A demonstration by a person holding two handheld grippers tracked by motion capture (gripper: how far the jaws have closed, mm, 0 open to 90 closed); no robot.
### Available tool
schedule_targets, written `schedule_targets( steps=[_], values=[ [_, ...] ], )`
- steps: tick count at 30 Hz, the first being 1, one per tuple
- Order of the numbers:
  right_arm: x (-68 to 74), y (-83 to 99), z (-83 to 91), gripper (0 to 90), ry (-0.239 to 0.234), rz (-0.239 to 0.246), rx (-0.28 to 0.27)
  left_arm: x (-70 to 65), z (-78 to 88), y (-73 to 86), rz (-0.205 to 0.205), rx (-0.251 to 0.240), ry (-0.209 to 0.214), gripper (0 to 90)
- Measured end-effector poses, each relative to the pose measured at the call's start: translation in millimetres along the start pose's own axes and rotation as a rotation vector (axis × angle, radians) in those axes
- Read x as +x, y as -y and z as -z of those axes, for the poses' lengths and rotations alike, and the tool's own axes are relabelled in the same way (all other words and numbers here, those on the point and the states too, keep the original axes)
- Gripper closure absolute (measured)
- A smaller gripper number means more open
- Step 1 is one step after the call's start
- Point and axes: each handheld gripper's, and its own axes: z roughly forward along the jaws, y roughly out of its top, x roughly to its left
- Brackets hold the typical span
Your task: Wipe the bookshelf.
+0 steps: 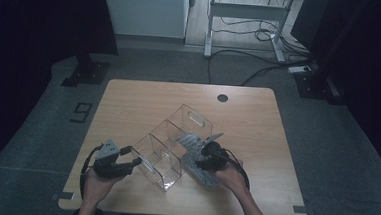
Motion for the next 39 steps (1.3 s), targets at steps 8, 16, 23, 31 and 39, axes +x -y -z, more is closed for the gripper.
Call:
schedule_targets(
  steps=[8,16,23,31,39],
  values=[
    [3.3,-9.3,39.3,65.6,-0.031,0.006,-0.056,-0.8,-4.7,-2.1,-0.003,-0.002,0.015,41.0],
    [5.7,-29.0,76.5,65.6,-0.047,0.017,-0.096,-1.5,-5.8,-2.4,-0.008,0.000,0.007,43.7],
    [11.7,-51.1,94.6,65.5,-0.060,0.041,-0.107,-1.8,-5.9,-2.4,-0.008,0.000,0.007,43.8],
    [26.0,-84.5,95.9,65.3,-0.086,0.078,-0.102,-3.9,-6.6,-2.8,-0.013,0.000,0.009,43.9],
    [40.3,-116.1,75.9,65.0,-0.100,0.102,-0.087,-5.4,-7.2,-3.2,-0.020,0.000,0.012,43.8]
  ],
)
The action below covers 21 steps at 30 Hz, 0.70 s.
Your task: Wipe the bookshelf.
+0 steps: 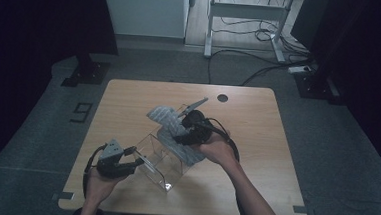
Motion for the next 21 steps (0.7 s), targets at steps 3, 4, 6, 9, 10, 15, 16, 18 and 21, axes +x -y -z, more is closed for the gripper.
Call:
schedule_targets(
  steps=[3,4,6,9,10,15,16,18,21],
  values=[
    [2.9,-9.8,-9.9,64.9,-0.007,0.008,0.002,-0.5,-0.2,-0.1,0.000,0.000,0.001,43.8],
    [4.8,-14.6,-15.3,64.8,-0.010,0.013,0.001,-0.5,-0.2,-0.2,-0.001,0.001,0.001,43.8],
    [7.3,-19.9,-22.0,64.8,-0.016,0.016,0.003,-0.6,-0.2,-0.2,-0.002,0.002,0.001,43.8],
    [11.2,-27.2,-33.8,64.7,-0.019,0.026,0.013,-0.6,-0.2,-0.3,-0.002,0.003,0.002,43.8],
    [12.6,-29.4,-38.5,64.8,-0.018,0.029,0.018,-0.7,-0.2,-0.3,-0.002,0.002,0.002,43.8],
    [16.8,-35.8,-64.9,64.6,-0.014,0.042,0.058,-0.9,-0.3,-0.3,0.001,0.002,0.003,43.8],
    [17.3,-36.3,-70.9,64.5,-0.015,0.041,0.064,-0.9,-0.3,-0.3,0.001,0.002,0.003,43.8],
    [18.2,-36.8,-78.5,64.2,-0.006,0.044,0.084,-0.7,-0.3,-0.4,-0.003,0.003,0.002,43.8],
    [17.9,-38.0,-84.6,64.5,-0.006,0.033,0.094,-1.0,-0.4,-0.5,0.000,0.003,0.002,43.8]
  ],
)
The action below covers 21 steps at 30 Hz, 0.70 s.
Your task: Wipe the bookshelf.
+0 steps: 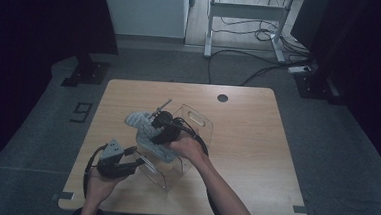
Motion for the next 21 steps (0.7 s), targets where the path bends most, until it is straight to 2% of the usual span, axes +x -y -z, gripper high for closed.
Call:
schedule_targets(
  steps=[10,21],
  values=[
    [2.4,2.6,0.0,65.9,0.016,0.019,0.021,-0.9,0.0,-0.6,-0.002,0.003,-0.008,43.9],
    [2.5,25.6,14.9,65.3,-0.012,0.017,0.014,-1.2,-0.1,-0.6,0.000,0.004,-0.012,44.0]
  ],
)
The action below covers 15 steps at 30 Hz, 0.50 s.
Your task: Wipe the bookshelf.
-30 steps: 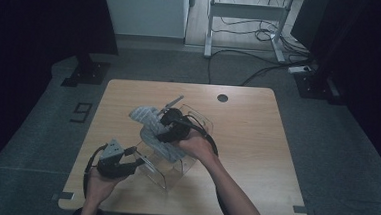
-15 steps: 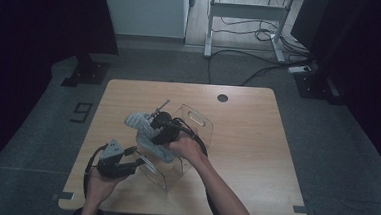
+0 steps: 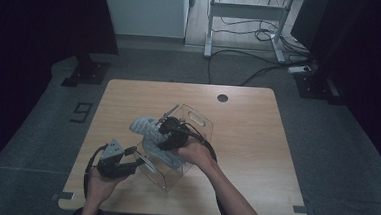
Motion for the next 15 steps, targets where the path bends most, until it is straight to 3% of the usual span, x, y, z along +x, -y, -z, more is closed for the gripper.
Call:
schedule_targets(
  steps=[15],
  values=[
    [4.4,34.1,17.1,64.7,-0.008,0.002,-0.012,0.0,0.2,-0.1,-0.001,0.002,-0.001,44.0]
  ],
)
